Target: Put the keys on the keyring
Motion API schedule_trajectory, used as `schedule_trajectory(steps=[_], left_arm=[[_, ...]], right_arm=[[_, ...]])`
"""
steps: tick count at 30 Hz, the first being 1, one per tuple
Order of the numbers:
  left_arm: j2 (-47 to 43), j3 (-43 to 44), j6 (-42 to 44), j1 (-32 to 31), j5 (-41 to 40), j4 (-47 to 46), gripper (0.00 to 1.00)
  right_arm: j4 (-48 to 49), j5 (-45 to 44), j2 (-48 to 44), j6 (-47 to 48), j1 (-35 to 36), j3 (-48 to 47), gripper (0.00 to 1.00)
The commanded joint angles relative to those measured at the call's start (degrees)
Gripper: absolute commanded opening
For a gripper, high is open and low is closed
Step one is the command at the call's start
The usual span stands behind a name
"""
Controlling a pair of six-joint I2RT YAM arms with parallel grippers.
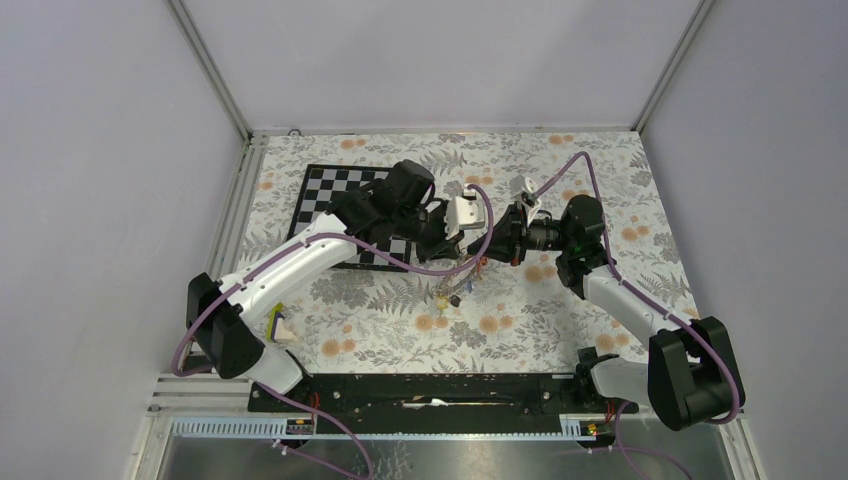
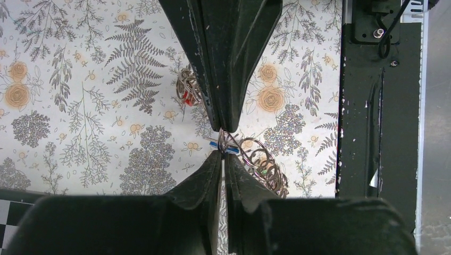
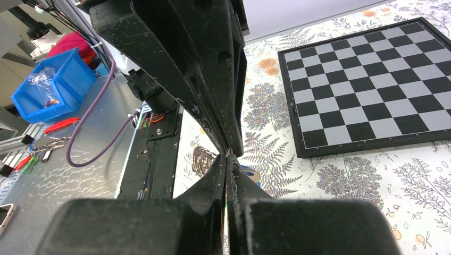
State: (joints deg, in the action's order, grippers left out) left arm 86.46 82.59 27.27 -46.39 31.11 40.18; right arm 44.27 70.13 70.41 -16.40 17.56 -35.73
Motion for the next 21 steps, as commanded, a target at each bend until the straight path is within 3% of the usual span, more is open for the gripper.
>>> schedule_trajectory(steps=[1,5,21], left_arm=[[0.0,0.0,0.7,0.0,2.1,-2.2,0.08],[-0.2,-0.1,0.7,0.0,2.3,-2.2,0.0],[0.4,-0.3,1.9,-1.7,-0.7,-2.2,0.0]], right_arm=[[4.3,0.5,-1.7,-0.5,-0.5,-0.9,0.0],[4.3,0.4,-1.8,-0.4,-0.6,-1.0,0.0],[4.2,-0.7,-0.9,-1.4,-0.6,-1.2,0.0]])
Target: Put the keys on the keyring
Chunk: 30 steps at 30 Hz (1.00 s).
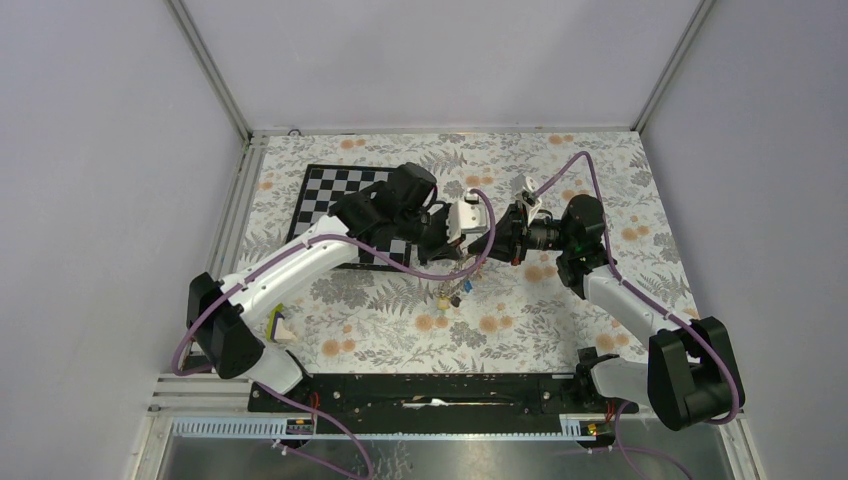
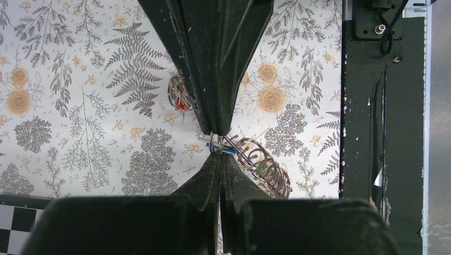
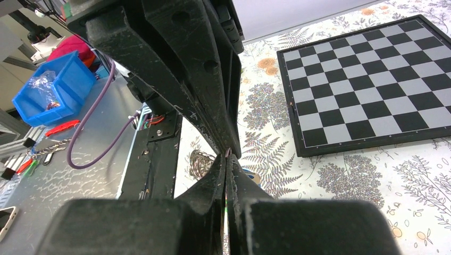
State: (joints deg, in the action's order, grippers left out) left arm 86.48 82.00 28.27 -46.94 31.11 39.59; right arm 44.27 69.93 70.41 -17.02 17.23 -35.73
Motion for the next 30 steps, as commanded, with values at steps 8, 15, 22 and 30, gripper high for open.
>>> schedule_trajectory(steps=[8,15,22,30], left_arm=[[0.4,0.1,1.2,-2.1,-2.1,-1.6,0.0],[0.4,-0.1,1.7,-2.5,-3.1,-1.6,0.0],[0.4,-0.3,1.9,-2.8,-3.7,-1.6,0.0],[-0.3,-0.4,2.1,-2.9,-4.2,-1.6,0.0]], right_arm=[[4.2,-0.6,-0.8,-0.6,-0.3,-1.1,0.0],[4.2,-0.7,-0.5,-0.5,-0.3,-1.2,0.0],[4.2,-0.7,-0.3,-0.3,-0.3,-1.1,0.0],[3.5,-0.6,-0.5,0.6,-0.3,-1.1,0.0]])
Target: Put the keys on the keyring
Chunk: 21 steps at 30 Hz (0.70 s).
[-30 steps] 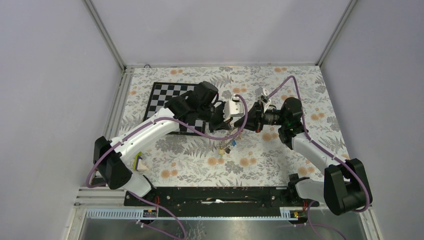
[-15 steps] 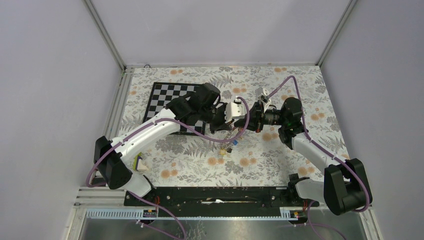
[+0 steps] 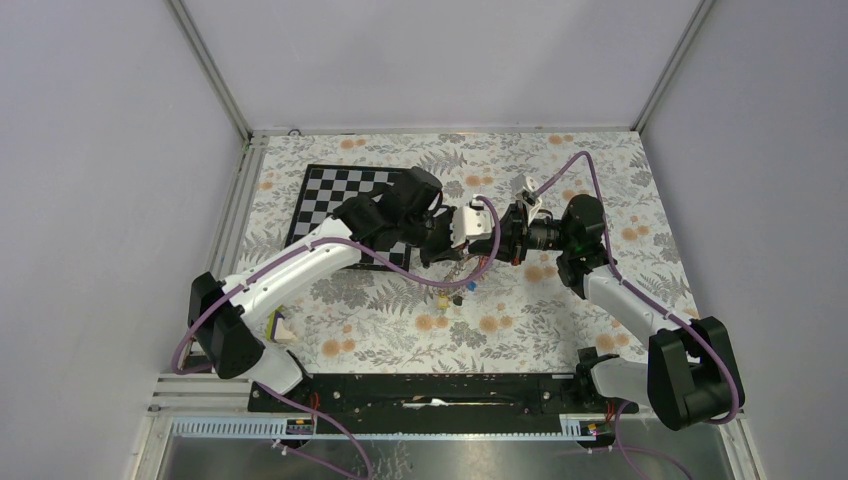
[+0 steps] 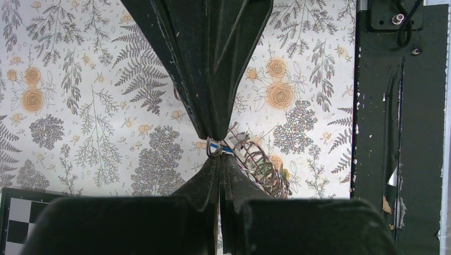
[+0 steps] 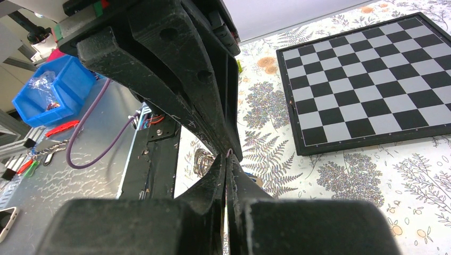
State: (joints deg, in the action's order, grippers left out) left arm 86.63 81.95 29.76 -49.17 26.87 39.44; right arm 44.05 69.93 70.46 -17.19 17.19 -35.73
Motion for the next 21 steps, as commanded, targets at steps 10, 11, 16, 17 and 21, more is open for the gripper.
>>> schedule_trajectory(steps=[10,11,16,17,21], left_arm=[[-0.8,-0.7,0.6,-1.3,0.4,-1.5,0.0],[-0.7,-0.7,0.6,-1.4,0.3,-1.5,0.0],[-0.6,-0.4,0.6,-1.7,-0.1,-1.5,0.0],[-0.5,-0.3,0.6,-1.8,-0.2,-1.5,0.0],[-0.5,-0.3,0.5,-2.0,-0.4,-1.5,0.0]], right_arm=[[3.4,-1.3,-0.3,0.6,-0.2,-1.1,0.0],[3.4,-1.4,-0.3,0.6,-0.2,-1.1,0.0],[2.9,-1.9,-0.2,1.2,-0.2,-0.9,0.0],[2.6,-1.9,-0.4,1.5,-0.2,-0.9,0.0],[1.7,-2.2,-0.6,2.3,-0.2,-0.9,0.0]])
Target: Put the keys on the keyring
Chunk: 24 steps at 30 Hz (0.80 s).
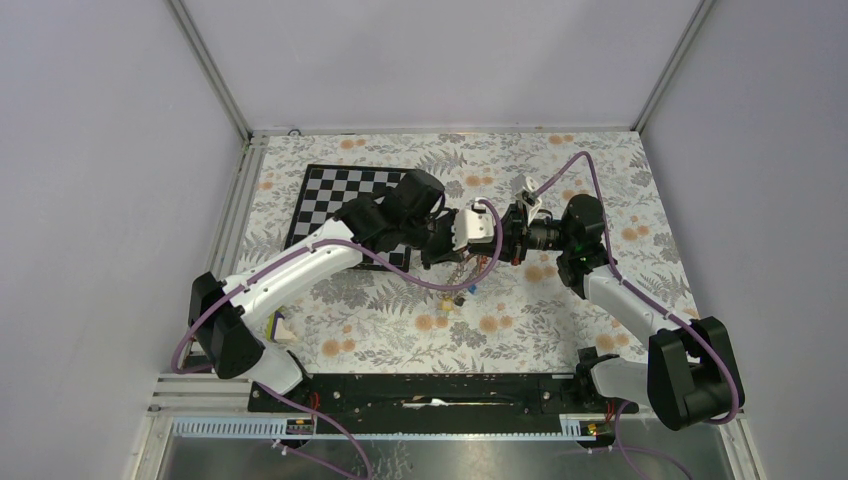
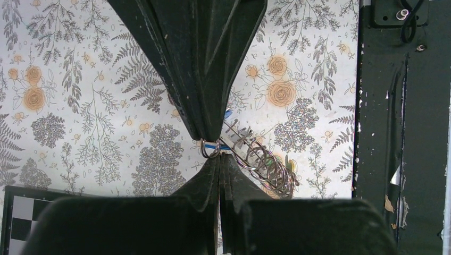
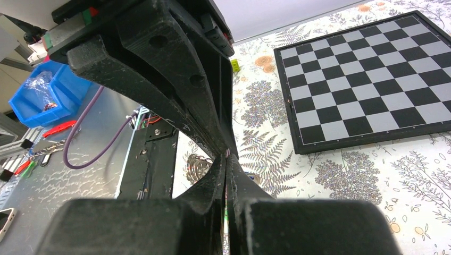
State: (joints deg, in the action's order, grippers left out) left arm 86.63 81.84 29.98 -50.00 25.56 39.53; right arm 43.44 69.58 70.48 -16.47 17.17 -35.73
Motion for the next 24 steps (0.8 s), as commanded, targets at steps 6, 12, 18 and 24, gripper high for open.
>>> schedule_trajectory(steps=[6,12,18,24], left_arm=[[-0.5,-0.2,0.2,-1.2,0.3,-1.6,0.0],[-1.0,-0.2,0.3,-1.2,-1.2,-1.6,0.0],[-0.7,0.2,-0.3,-1.2,-0.5,-1.6,0.0],[1.4,1.9,-2.2,-1.2,-1.4,-1.6,0.0]], right_arm=[[1.5,-1.8,-0.8,2.3,-0.2,-0.9,0.0],[1.1,-1.3,-1.4,2.9,-0.2,-0.9,0.0],[1.0,-2.0,-1.3,2.4,-0.2,-1.0,0.0],[1.1,-4.2,-1.0,2.1,-0.2,-0.5,0.0]])
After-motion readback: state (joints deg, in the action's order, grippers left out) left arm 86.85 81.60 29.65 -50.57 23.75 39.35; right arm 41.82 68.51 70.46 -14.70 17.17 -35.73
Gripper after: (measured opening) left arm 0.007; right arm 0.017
